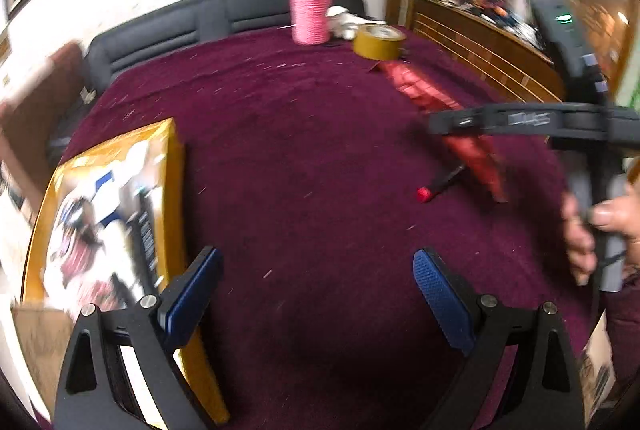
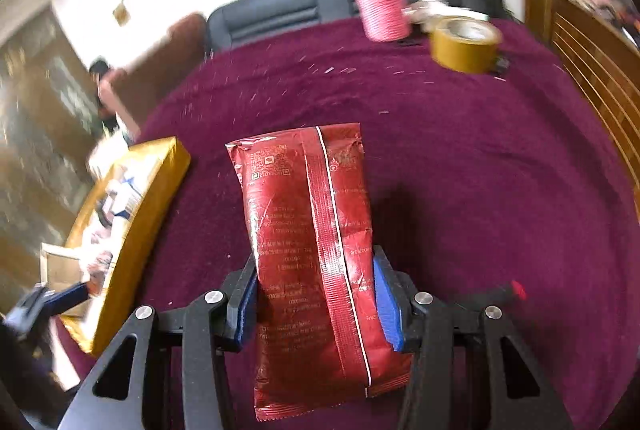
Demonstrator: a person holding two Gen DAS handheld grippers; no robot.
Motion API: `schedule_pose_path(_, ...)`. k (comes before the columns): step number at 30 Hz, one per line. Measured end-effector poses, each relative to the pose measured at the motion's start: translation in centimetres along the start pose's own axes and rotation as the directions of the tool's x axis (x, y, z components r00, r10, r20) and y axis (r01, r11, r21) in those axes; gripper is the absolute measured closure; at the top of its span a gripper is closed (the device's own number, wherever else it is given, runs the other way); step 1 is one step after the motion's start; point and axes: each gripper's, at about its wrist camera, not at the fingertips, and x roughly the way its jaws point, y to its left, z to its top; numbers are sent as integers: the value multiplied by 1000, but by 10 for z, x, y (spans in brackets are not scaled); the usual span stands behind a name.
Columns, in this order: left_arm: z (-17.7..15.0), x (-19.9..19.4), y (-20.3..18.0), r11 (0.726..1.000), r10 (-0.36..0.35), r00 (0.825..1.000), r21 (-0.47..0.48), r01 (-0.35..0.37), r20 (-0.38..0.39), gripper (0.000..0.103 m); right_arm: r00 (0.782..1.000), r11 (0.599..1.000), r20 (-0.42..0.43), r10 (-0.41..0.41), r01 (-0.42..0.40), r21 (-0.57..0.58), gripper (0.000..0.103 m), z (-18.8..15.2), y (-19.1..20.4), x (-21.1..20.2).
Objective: Organize objects
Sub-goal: 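Grasp red foil packet with right tool while left tool grasps red-capped black marker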
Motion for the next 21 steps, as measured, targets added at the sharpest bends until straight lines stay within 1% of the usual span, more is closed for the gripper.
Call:
schedule_pose_path(2, 8, 13, -18, 998, -19, 1000, 66, 19, -9, 7, 999, 998, 35, 2, -4, 55, 49, -10, -23, -24)
schedule_pose_path(5, 20, 31, -44, 987, -45, 999, 150, 48, -22, 8, 998, 990, 56, -12, 5, 138, 49, -23, -55, -46)
schedule_pose_path(7, 30, 41, -62, 974, -74, 997, 213, 76, -17, 13, 998, 981, 63, -15, 2, 192, 49, -32, -74, -55)
schedule_pose_path(8, 35, 45, -70, 969, -85, 996, 232, 88, -22, 20, 998, 977, 65, -16, 1, 215, 49, -37, -82, -59)
schedule_pose_path(9, 40, 51, -76, 963, -97, 995, 250, 102, -31, 30, 997, 971, 70, -16, -2, 241, 48, -43, -91, -63)
schedule_pose_path(11, 52, 64, -87, 953, -111, 993, 279, 120, -49, 38, 997, 960, 76, -12, -9, 281, 48, -54, -105, -67)
schedule_pose_path(14, 65, 80, -99, 936, -148, 988, 314, 157, -54, 38, 997, 946, 71, -2, -21, 322, 48, -66, -118, -68)
schedule_pose_path(15, 67, 85, -102, 929, -150, 987, 333, 161, -59, 38, 998, 942, 69, 6, -29, 335, 48, -69, -122, -67)
schedule_pose_path(17, 67, 97, -112, 910, -158, 984, 374, 179, -87, 38, 997, 936, 69, 16, -39, 349, 48, -73, -128, -67)
schedule_pose_path(20, 65, 115, -125, 888, -147, 980, 419, 190, -134, 38, 997, 932, 73, 32, -56, 357, 48, -78, -134, -67)
schedule_pose_path(21, 64, 121, -129, 885, -143, 979, 425, 192, -146, 38, 997, 932, 74, 37, -62, 358, 48, -79, -135, -67)
